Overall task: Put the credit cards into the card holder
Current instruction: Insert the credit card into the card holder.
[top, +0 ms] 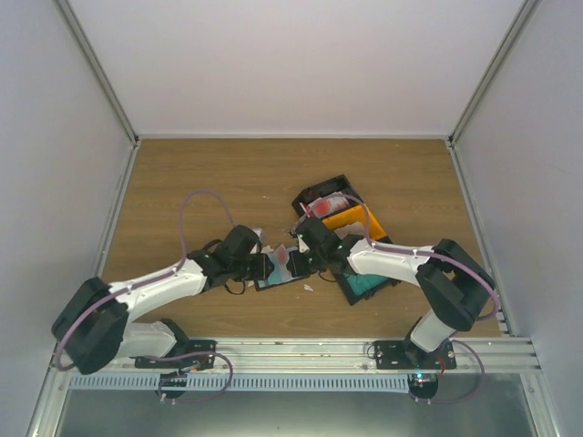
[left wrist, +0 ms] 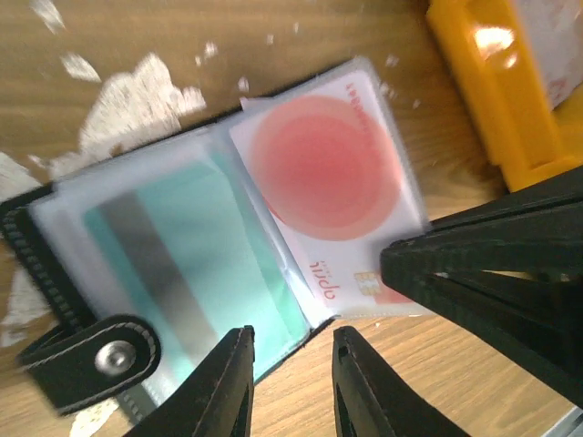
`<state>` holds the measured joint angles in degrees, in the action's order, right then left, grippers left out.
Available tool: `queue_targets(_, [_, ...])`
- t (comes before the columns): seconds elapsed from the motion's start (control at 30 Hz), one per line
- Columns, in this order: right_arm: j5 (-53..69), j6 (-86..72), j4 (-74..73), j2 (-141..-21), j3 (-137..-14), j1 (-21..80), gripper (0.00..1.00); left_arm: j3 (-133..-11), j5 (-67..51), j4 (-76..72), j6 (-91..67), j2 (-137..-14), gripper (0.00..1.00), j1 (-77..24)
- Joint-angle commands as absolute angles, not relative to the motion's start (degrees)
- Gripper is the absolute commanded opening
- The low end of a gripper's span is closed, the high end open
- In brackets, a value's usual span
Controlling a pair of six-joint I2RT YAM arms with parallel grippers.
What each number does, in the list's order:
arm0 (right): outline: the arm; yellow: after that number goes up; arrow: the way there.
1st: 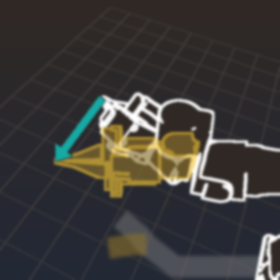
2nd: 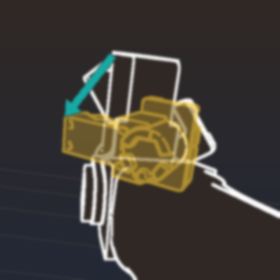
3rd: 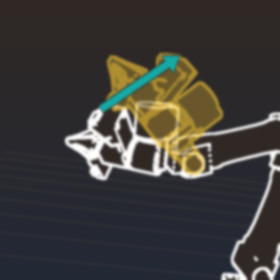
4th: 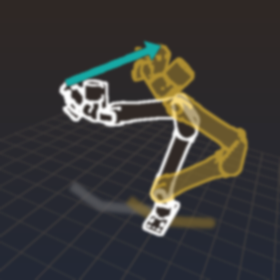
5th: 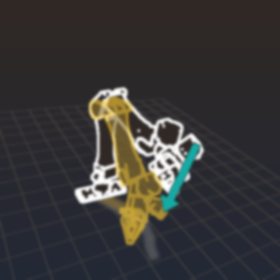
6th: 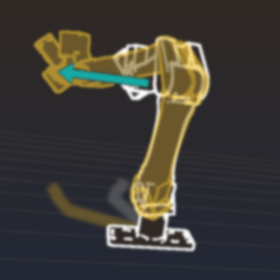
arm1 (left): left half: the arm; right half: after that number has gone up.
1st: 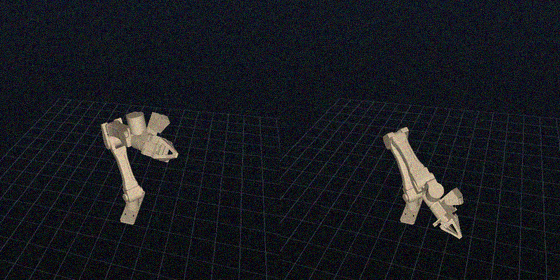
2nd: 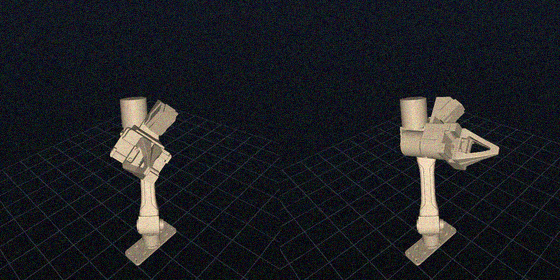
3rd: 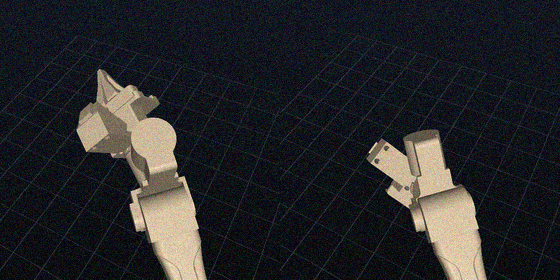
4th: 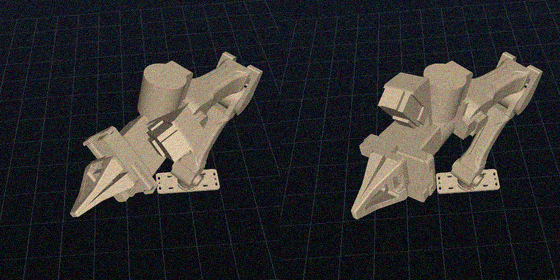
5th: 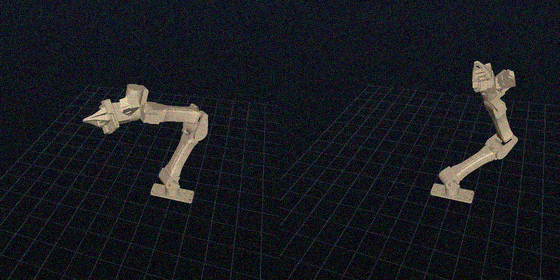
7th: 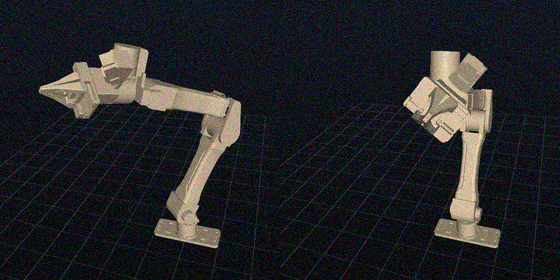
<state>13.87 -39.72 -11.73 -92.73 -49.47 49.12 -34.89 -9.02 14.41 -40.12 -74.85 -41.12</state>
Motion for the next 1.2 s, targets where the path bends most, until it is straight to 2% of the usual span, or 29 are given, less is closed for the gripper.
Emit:
queue_targets(0.0, [9.4,-37.4,-16.2,-92.2,-52.1,49.6,0.01,-35.6,-1.4,18.6,-41.2,-68.0,0.29,-41.0])
queue_targets(0.13, [10.8,-36.3,-15.7,-93.4,-53.8,51.1,0.13,-35.0,2.0,20.6,-41.9,-63.5,0.30,-40.2])
queue_targets(0.33, [12.9,-36.2,-14.0,-96.7,-57.2,54.4,0.40,-34.5,2.2,22.2,-41.8,-59.7,0.32,-38.6])
queue_targets(0.47, [14.2,-36.6,-12.7,-98.4,-59.2,56.0,0.51,-34.5,2.4,23.2,-41.6,-57.5,0.33,-37.8])
queue_targets(0.57, [16.3,-37.0,-10.5,-98.7,-59.2,56.4,0.54,-34.4,2.8,23.6,-41.4,-55.8,0.35,-37.1])
queue_targets(0.73, [12.5,-37.5,-10.7,-95.5,-58.6,55.9,0.55,-34.0,1.0,23.0,-40.2,-52.7,0.45,-36.4])
queue_targets(0.87, [3.0,-37.5,-17.6,-91.3,-59.2,54.0,0.55,-32.7,-5.3,19.2,-38.2,-51.4,0.54,-35.6])
queue_targets(1.17, [-15.3,-38.6,-33.2,-77.8,-57.0,47.1,0.60,-31.0,-21.3,6.9,-34.2,-53.1,0.68,-35.4])
